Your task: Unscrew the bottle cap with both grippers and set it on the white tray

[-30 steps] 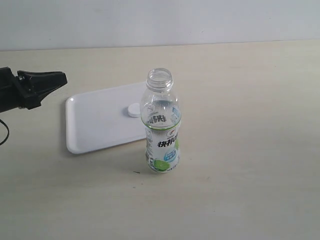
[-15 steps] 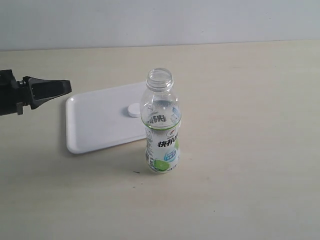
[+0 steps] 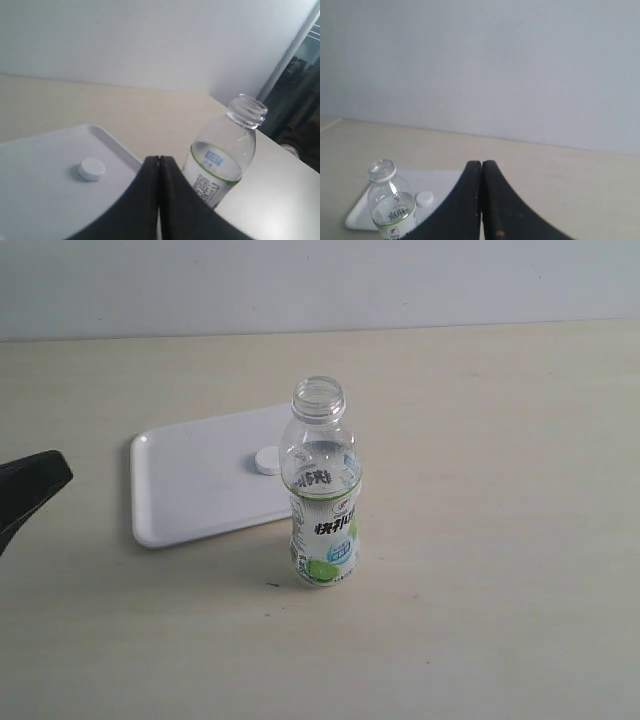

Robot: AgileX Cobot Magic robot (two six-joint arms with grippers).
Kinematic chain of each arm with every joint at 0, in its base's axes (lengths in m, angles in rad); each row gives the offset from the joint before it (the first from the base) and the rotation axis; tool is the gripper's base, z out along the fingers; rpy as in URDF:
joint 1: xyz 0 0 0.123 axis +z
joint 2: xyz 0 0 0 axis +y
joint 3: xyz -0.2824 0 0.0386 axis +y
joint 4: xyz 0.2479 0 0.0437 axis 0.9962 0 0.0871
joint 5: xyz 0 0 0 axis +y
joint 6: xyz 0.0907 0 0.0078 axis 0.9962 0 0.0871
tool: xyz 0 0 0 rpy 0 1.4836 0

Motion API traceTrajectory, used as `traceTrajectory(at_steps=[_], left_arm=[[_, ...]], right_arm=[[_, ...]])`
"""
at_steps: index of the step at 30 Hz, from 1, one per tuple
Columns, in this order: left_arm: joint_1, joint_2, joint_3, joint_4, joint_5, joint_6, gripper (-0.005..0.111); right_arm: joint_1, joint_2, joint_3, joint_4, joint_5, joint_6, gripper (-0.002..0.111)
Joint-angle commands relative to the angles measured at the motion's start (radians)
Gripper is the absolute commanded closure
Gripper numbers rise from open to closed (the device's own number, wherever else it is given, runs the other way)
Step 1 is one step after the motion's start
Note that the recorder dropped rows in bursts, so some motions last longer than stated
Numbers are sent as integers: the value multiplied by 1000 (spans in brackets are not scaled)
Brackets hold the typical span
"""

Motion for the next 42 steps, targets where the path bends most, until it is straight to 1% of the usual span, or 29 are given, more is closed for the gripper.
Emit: traceTrajectory(at_steps=[1, 3, 5, 8, 10, 13, 14, 16, 20, 27, 32, 34, 35, 37, 39, 41, 42], left_arm=[[-5, -181, 34, 41, -13, -49, 107], [-5, -259, 34, 52, -13, -164, 107], [-5, -329, 34, 52, 26, -267, 107], [-5, -422, 34, 49, 48, -281, 107], [-5, -474, 34, 26, 92, -341, 107], [-5, -546, 34, -31, 203, -470, 107], [-5, -565, 34, -47, 239, -476, 107], [-5, -591, 34, -54, 261, -476, 107], [-5, -618, 34, -16, 219, -472, 107], [-5, -620, 34, 62, 223, -472, 107], [-5, -620, 34, 51, 215, -474, 107], [-5, -620, 34, 54, 231, -454, 107], [-11, -622, 34, 55, 275, -446, 107], [-37, -638, 34, 21, 387, -490, 107], [-83, -701, 34, -16, 597, -565, 107], [-149, -788, 34, -27, 767, -587, 107], [-185, -827, 34, -15, 816, -587, 107]], right_arm=[[1, -35, 9, 29, 3, 6, 108], [1, -35, 9, 41, 37, -5, 108], [1, -35, 9, 44, 63, -5, 108], [1, -35, 9, 44, 100, -5, 108], [1, -35, 9, 44, 104, 6, 108], [1, -35, 9, 44, 93, 7, 108], [1, -35, 9, 41, 84, 7, 108], [1, -35, 9, 41, 82, 7, 108], [1, -35, 9, 41, 82, 7, 108], [1, -35, 9, 39, 82, 7, 108], [1, -35, 9, 39, 82, 7, 108], [1, -35, 9, 39, 82, 7, 108], [1, -35, 9, 39, 82, 7, 108], [1, -35, 9, 39, 82, 7, 108], [1, -35, 9, 39, 82, 7, 108], [1, -35, 9, 39, 82, 7, 108], [1, -35, 9, 39, 82, 7, 108]])
